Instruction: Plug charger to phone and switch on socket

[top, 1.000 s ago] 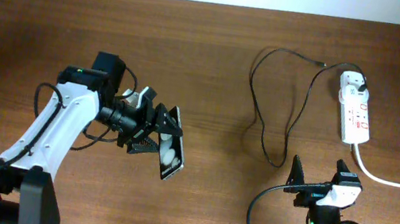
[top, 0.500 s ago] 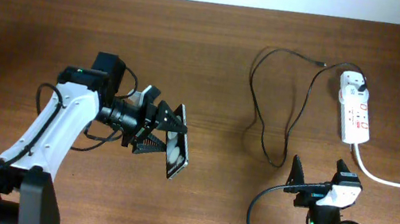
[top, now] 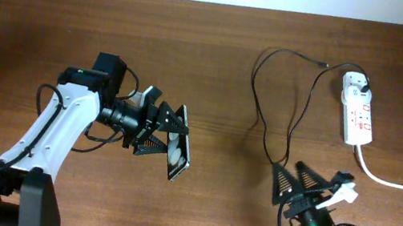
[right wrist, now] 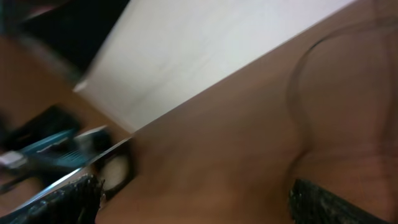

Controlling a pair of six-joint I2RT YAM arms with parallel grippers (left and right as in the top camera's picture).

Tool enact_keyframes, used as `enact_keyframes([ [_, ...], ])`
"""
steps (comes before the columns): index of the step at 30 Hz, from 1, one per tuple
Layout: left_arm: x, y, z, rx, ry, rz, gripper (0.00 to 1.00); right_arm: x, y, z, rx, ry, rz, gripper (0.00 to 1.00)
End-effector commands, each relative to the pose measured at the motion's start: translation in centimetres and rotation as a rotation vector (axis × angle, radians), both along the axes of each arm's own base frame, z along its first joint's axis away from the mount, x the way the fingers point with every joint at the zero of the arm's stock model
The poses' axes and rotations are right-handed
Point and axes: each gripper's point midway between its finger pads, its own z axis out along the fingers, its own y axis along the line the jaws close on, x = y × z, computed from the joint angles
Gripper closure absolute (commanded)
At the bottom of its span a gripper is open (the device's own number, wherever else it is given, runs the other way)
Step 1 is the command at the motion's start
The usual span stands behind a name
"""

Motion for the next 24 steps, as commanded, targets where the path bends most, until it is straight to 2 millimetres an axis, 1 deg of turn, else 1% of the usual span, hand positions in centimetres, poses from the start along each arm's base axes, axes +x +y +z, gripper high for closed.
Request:
enact_keyframes([
  [1,0.0,-0.4,0.5,-0.049,-0.006,-0.007,0.46,-3.7,4.4,-0.1,0.097,0.074,0.329,0.01],
  [3,0.0,-0.4,0.6,-0.049,-0.006,-0.007,0.46,-4.3,4.9,0.0,0.115,0.090,0.372,0.01],
  [5,0.0,-0.4,0.6,-0.049,-0.006,-0.007,0.45,-4.7,5.2,0.1,0.223,0.186,0.396,0.01],
  [6,0.0,-0.4,0.5,-0.049,-0.006,-0.007,0.45,-4.5,5.1,0.3,0.222,0.171,0.388,0.01],
  [8,0.0,-0.4,0.6,-0.049,-0.006,-0.007,0.46,-4.8,5.3,2.1,0.152,0.029,0.414,0.02],
  [9,0.0,-0.4,0.5,-0.049,-0.006,-0.007,0.46,-4.9,5.3,2.8,0.145,-0.006,0.416,0.02],
  [12,0.1,-0.4,0.5,-0.048,-0.006,-0.005,0.46,-4.8,5.2,4.0,0.122,-0.034,0.411,0.02],
  [14,0.2,-0.4,0.6,-0.049,-0.010,-0.003,0.46,-4.2,5.0,4.3,0.116,-0.015,0.387,0.01],
  [17,0.2,-0.4,0.5,-0.049,-0.008,-0.002,0.46,-2.4,4.6,5.3,0.047,-0.001,0.349,0.01],
  [18,0.2,-0.4,0.5,-0.049,-0.012,-0.002,0.46,-1.0,4.5,6.2,-0.009,0.030,0.341,0.02],
  [19,0.4,-0.4,0.5,-0.049,-0.016,0.000,0.46,0.0,4.3,6.7,-0.061,0.077,0.329,0.01],
  [20,0.6,-0.4,0.5,-0.047,-0.020,0.005,0.46,1.0,3.8,7.0,-0.110,0.130,0.299,0.01],
  [21,1.1,-0.5,0.5,-0.049,-0.043,0.011,0.46,2.0,2.9,7.2,-0.185,0.205,0.244,0.01],
  [22,1.7,-0.6,0.5,-0.051,-0.053,0.026,0.45,2.6,2.3,7.7,-0.248,0.276,0.206,0.01],
  [24,2.4,-0.6,0.6,-0.053,-0.056,0.049,0.46,2.7,2.7,9.1,-0.291,0.316,0.203,0.01],
])
